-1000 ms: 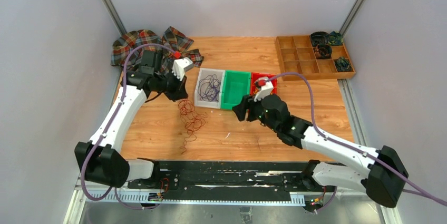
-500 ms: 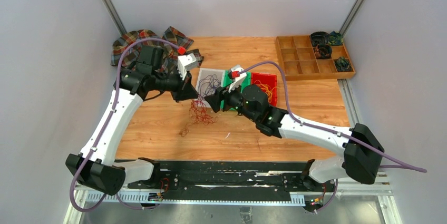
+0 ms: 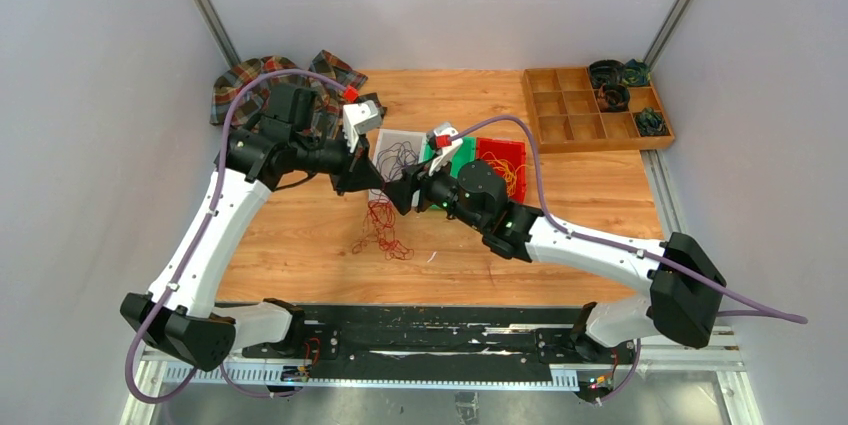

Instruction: Untangle the cables

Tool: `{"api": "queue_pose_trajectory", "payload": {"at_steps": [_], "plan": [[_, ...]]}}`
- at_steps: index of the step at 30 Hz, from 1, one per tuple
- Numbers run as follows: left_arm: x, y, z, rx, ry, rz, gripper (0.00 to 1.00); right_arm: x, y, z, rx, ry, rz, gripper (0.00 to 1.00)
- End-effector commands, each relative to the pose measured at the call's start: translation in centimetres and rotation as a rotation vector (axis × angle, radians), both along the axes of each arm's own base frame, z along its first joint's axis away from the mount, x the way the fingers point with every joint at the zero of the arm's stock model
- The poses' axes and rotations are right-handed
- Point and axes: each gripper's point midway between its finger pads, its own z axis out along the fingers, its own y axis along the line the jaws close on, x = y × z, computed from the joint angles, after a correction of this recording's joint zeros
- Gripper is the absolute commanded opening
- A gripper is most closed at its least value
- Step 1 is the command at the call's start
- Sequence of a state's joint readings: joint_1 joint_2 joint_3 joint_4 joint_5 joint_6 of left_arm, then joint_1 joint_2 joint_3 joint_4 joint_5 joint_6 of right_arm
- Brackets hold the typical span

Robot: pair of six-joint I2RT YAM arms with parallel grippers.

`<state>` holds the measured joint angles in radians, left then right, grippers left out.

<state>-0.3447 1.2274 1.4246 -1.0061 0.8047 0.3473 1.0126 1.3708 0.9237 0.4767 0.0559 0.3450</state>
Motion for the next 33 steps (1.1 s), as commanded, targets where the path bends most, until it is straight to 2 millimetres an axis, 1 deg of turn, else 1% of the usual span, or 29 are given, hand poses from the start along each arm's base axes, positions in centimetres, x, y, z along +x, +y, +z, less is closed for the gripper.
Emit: {"api": "queue_pose_trajectory", "payload": {"at_steps": [1, 5, 10, 12, 18, 21, 25, 30, 33], "plan": [[-0.6, -0.5, 2.3, -0.037, -0.033, -0.018, 0.01, -1.7, 0.7, 2.0, 0.066, -0.018, 0.054, 0.63], [-0.6, -0.6, 3.1, -0.044, -0.053, -0.016, 0.01, -2.5, 0.0, 1.5, 0.065, -0.004, 0.054, 0.63], [-0.4, -0.5, 3.8, -0.044, -0.077, -0.011, 0.01, -3.2, -1.4, 1.0, 0.062, 0.013, 0.032, 0.64], [-0.4, -0.6, 3.9, -0.046, -0.077, -0.013, 0.01, -3.4, -1.5, 1.2, 0.068, 0.010, 0.033, 0.64], [-0.4, -0.8, 4.1, -0.043, -0.077, -0.006, 0.01, -4.0, -0.8, 2.1, 0.071, -0.011, 0.053, 0.64], [-0.7, -0.9, 4.4, -0.049, -0.077, -0.010, 0.01, -3.7, -0.7, 2.5, 0.082, -0.024, 0.037, 0.64], [-1.2, -1.2, 4.7, -0.062, -0.069, -0.017, 0.01, -2.8, -0.8, 3.5, 0.094, -0.045, -0.008, 0.64], [-2.3, -1.5, 5.8, -0.096, -0.057, -0.040, 0.01, -1.3, -0.9, 4.3, 0.103, -0.081, -0.077, 0.63], [-3.0, -1.7, 6.3, -0.108, -0.048, -0.064, 0.01, -0.6, -0.5, 5.0, 0.129, -0.106, -0.101, 0.63]]}}
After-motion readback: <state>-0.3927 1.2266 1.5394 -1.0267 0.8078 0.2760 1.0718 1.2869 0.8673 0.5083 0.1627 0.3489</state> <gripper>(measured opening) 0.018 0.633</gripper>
